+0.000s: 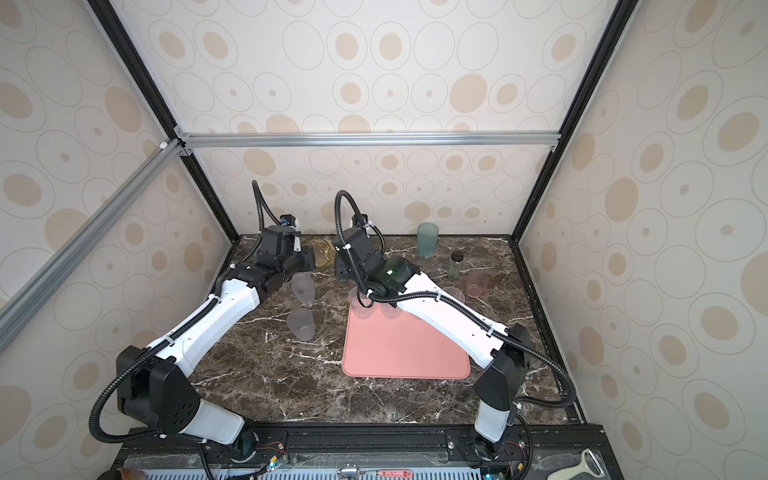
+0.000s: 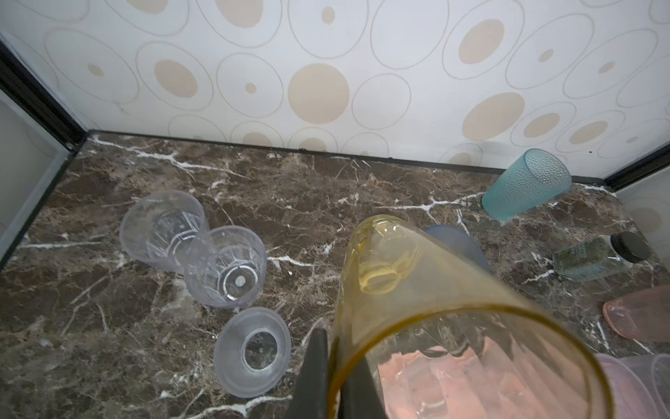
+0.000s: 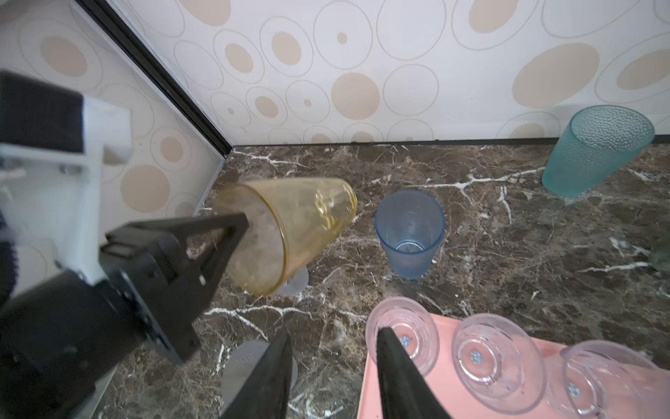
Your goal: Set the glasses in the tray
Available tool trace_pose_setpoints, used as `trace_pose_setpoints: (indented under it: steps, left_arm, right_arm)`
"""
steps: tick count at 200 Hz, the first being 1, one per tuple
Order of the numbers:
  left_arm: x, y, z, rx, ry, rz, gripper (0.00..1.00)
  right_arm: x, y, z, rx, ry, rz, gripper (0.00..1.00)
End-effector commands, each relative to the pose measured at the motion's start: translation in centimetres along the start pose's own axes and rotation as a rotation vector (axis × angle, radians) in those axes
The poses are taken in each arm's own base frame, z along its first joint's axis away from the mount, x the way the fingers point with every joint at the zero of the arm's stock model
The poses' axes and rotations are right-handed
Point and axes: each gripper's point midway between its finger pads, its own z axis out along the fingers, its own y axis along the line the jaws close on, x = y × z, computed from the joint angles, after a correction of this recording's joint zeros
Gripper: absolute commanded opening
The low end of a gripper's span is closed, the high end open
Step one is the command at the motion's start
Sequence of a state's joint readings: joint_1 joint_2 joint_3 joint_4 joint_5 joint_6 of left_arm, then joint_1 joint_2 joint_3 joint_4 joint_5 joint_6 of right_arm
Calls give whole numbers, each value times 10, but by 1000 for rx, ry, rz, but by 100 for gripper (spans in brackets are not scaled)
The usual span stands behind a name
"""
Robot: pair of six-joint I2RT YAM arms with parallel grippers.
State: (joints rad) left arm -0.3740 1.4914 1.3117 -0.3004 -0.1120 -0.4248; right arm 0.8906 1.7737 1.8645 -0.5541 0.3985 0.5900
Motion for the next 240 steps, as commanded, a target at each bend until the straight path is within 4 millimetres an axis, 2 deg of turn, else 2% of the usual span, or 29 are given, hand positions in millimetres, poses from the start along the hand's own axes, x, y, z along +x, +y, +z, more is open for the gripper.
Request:
trace_pose_setpoints:
  steps: [1,41,103,120,154,171,188,217,221,240]
  left_arm:
    - [-24,-16,-22,68,-90,-96,0]
    - [-24,-24,-30,97,-84,-98,0]
    - [-21,-34,-46,162,-59,-124,0]
    - [-17,-43,-51,220,-40,-159,0]
    - [-15,-52,-60,282,-32,-197,0]
    - [-19,-56,-67,305,-39,-197,6]
    - [-25,-60,-75,331,-48,-190,17]
    - [-32,-60,-93,347,-73,-158,33]
    - [-32,-59,-95,346,-76,-152,36]
    - [-36,-57,-107,351,-98,-134,46]
  right_arm:
    - [-7,12,9,-10,-17,-1,41]
    - [-1,26,22,-30,9,-10,41]
    - [5,15,42,92,28,-65,38]
    - [7,10,47,138,36,-80,33]
    - [10,3,51,191,54,-100,16]
    - [10,2,50,196,58,-104,10]
    - [9,1,47,199,58,-107,5]
    - [10,-3,41,208,73,-124,2]
    - [-1,1,35,193,52,-111,2]
    - [-5,-1,29,197,59,-118,1]
